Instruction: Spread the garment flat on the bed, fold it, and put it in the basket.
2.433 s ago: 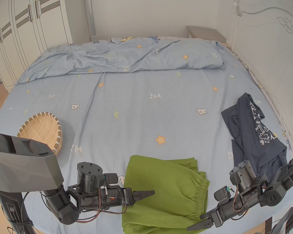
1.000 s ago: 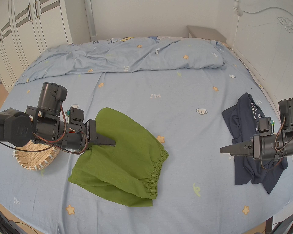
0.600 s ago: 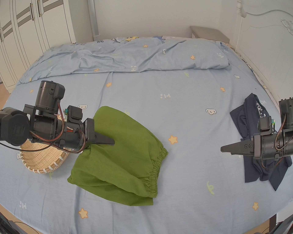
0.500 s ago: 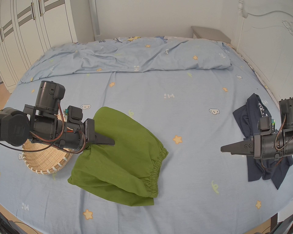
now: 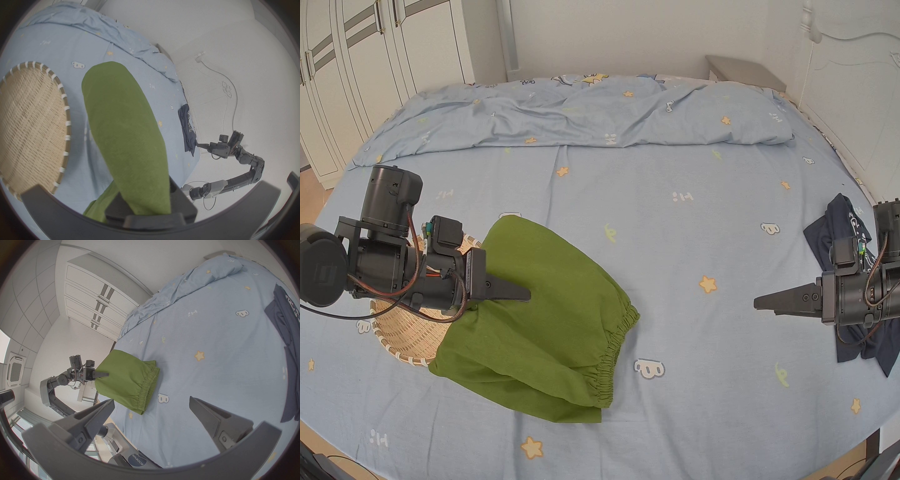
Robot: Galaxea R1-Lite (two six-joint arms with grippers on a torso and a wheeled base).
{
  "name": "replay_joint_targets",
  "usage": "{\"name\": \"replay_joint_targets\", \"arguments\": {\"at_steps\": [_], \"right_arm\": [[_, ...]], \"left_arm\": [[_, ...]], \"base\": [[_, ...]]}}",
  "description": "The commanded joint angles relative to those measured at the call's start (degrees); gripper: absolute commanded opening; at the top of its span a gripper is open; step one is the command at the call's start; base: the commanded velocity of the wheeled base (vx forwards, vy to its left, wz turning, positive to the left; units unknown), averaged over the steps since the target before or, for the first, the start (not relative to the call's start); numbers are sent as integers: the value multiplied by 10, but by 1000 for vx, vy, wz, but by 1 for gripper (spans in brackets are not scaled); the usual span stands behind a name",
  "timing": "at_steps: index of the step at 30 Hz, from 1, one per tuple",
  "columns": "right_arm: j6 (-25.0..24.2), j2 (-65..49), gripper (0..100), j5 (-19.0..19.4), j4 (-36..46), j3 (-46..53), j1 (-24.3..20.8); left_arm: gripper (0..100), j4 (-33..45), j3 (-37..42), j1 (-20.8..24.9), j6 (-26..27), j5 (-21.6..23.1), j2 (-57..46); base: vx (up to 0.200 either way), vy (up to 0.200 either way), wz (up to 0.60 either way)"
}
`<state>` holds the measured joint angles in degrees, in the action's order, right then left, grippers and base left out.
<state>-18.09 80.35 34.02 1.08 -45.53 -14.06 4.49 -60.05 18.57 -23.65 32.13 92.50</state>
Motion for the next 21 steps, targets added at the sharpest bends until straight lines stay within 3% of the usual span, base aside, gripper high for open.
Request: {"name": "replay_joint_targets", "arguments": {"at_steps": [1, 15, 21], "right_arm": [[-1, -11, 100, -1, 0, -1, 0], [0, -17, 100, -2, -1, -1, 5], [0, -18, 100, -4, -1, 0, 4]], "left_arm": [[0, -1, 9, 2, 25, 0, -42], [0, -16, -18, 11, 91, -9, -47], [0, -123, 10, -21, 91, -46, -83]], "base": [[0, 0, 0], [0, 0, 0], [0, 0, 0]]}}
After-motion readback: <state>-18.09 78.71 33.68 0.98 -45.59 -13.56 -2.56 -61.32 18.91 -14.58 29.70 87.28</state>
